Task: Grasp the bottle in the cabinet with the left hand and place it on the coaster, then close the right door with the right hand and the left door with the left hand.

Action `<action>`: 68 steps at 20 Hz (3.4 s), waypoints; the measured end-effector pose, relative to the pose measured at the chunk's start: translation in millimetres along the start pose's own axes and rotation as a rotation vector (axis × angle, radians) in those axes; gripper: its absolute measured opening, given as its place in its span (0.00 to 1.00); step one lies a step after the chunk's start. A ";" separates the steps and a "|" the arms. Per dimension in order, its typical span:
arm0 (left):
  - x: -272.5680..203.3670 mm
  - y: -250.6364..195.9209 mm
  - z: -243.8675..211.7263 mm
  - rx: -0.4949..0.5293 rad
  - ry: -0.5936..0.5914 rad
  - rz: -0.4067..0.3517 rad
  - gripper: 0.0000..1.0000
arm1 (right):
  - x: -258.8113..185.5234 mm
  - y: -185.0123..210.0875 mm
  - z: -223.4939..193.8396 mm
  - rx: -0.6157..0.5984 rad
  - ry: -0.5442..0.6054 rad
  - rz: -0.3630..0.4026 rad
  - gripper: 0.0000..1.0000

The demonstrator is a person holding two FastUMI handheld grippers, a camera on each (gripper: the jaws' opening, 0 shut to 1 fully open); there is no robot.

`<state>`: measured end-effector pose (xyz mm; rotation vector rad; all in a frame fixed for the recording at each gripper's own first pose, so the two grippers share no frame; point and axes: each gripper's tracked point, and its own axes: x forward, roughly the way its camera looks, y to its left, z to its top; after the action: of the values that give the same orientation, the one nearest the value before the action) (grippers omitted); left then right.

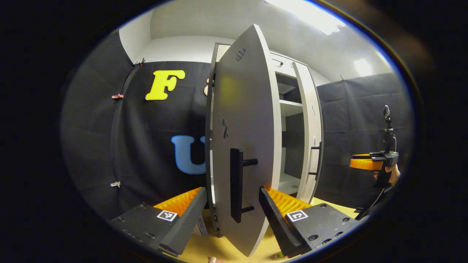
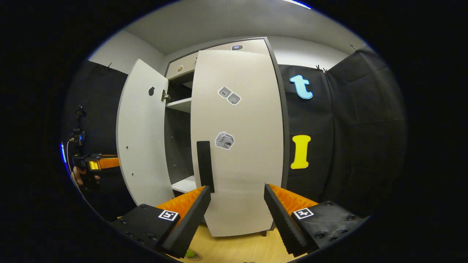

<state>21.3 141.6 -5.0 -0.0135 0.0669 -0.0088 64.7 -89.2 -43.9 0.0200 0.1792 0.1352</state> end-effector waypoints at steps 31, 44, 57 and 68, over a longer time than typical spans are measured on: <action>50.4 -93.4 -8.5 0.006 -0.030 -0.079 0.89 | 1.8 -25.2 8.4 -0.021 -0.004 0.101 0.98; 4.6 -73.2 17.7 0.018 -0.096 -0.007 0.90 | -6.7 20.8 26.5 -0.048 -0.065 0.095 0.97; -11.6 -74.2 23.1 -0.010 -0.106 0.000 0.94 | -19.6 25.1 33.9 -0.029 -0.072 0.038 0.98; -7.9 -87.8 25.7 -0.025 -0.111 -0.025 0.94 | -24.9 23.4 41.6 -0.032 -0.097 0.015 0.98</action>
<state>14.4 54.2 22.3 -0.0395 -0.0440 -0.0320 44.7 -69.7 2.2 -0.0041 0.0801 0.1514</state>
